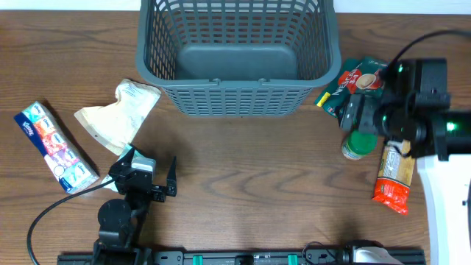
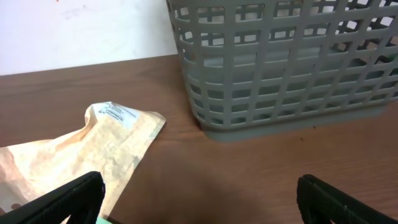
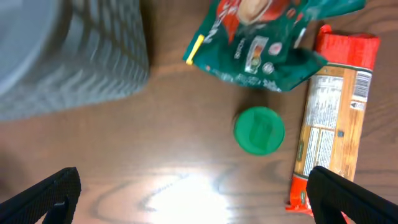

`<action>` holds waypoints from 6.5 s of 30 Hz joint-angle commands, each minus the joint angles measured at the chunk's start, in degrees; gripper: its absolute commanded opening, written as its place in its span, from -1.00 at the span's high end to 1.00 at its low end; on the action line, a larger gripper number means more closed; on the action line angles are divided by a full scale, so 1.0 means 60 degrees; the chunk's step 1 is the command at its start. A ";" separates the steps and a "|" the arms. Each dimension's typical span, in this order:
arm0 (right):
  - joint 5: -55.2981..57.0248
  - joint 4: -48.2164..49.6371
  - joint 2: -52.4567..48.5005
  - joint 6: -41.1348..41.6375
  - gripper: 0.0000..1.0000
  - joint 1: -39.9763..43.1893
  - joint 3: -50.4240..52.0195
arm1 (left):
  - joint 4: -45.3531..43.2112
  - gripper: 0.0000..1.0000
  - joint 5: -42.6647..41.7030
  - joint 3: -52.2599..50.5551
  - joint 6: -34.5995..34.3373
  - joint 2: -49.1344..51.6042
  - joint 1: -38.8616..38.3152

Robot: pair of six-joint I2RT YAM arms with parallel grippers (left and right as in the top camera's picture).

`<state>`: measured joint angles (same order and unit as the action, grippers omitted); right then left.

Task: Pack container
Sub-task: 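Move the right gripper down onto the green-capped jar and grasp it, then lift the jar with the right gripper and carry it over the basket, then lower the jar into the basket and open the right gripper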

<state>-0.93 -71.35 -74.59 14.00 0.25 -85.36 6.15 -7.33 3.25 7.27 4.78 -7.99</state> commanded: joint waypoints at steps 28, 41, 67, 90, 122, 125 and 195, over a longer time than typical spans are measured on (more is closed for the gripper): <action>0.0648 0.1228 -0.3351 0.1089 -0.98 0.2208 0.1985 | 0.0197 -0.97 -0.0106 -0.0171 -0.0055 0.0011 -0.0033; 0.0652 0.4594 -0.3610 0.1093 -0.99 0.1435 0.4750 | 0.0200 -0.97 -0.0106 -0.0171 -0.0055 0.0011 -0.0033; 0.0645 0.5679 -0.3610 0.1089 0.24 0.1388 0.5814 | 0.0208 -0.97 -0.0106 -0.0171 -0.0055 0.0011 -0.0033; 0.0652 0.4091 -0.1905 0.1086 0.97 0.1388 0.4575 | 0.0204 -0.97 -0.0106 -0.0171 -0.0055 0.0011 -0.0033; -0.2721 0.1468 -0.3133 -0.2641 0.98 -0.1337 -0.5785 | 0.0208 -0.97 -0.0109 -0.0171 -0.0055 0.0011 -0.0033; -0.2889 0.1599 -0.4065 -0.3555 0.98 -0.1891 -0.6612 | 0.0208 -0.97 -0.0109 -0.0171 -0.0055 0.0011 -0.0033; 0.0331 -0.0470 -1.0091 -0.3949 -0.74 -0.2922 -0.7246 | 0.0208 -0.97 -0.0109 -0.0171 -0.0091 0.0011 -0.0033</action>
<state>0.30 -74.06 -135.50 -9.58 -17.45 -128.11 6.15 -7.35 3.25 7.27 4.78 -7.99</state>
